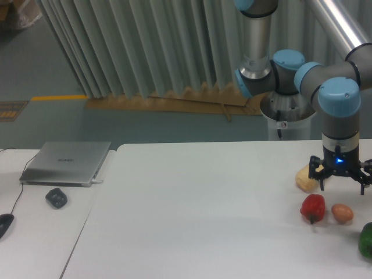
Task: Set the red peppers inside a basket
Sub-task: 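Lower the open gripper down over the red pepper, then close the gripper around the red pepper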
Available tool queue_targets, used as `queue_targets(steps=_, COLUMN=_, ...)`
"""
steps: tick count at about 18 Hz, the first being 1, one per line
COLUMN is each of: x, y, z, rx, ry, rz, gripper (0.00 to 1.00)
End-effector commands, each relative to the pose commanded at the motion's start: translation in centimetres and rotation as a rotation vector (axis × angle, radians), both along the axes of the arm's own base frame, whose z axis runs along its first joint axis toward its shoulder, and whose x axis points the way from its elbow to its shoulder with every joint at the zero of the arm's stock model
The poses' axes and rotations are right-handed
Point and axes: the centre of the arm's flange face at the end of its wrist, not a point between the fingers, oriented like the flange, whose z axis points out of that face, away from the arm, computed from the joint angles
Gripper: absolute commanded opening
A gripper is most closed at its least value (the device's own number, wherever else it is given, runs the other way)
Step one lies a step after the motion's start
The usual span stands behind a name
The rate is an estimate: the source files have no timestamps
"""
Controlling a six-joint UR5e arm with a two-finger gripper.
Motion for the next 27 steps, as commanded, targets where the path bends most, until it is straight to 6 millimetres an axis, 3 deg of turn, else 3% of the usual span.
queue_targets(steps=3, x=1.9, y=-0.3, z=-1.5, rx=-0.004, ry=-0.033, rz=0.005, gripper=1.00)
queue_targets(steps=7, x=2.6, y=1.9, z=-1.0, rx=0.005, ry=-0.020, rz=-0.059, gripper=1.00)
queue_targets(steps=13, x=3.6, y=5.0, z=-3.2, rx=-0.022, ry=-0.036, rz=-0.169, gripper=1.00)
queue_targets(steps=20, x=4.3, y=5.2, z=-4.5, rx=-0.075, ry=-0.044, rz=-0.351, gripper=1.00)
queue_targets(steps=27, x=4.4, y=4.2, z=-7.1, rx=-0.146, ry=-0.059, rz=-0.359, gripper=1.00)
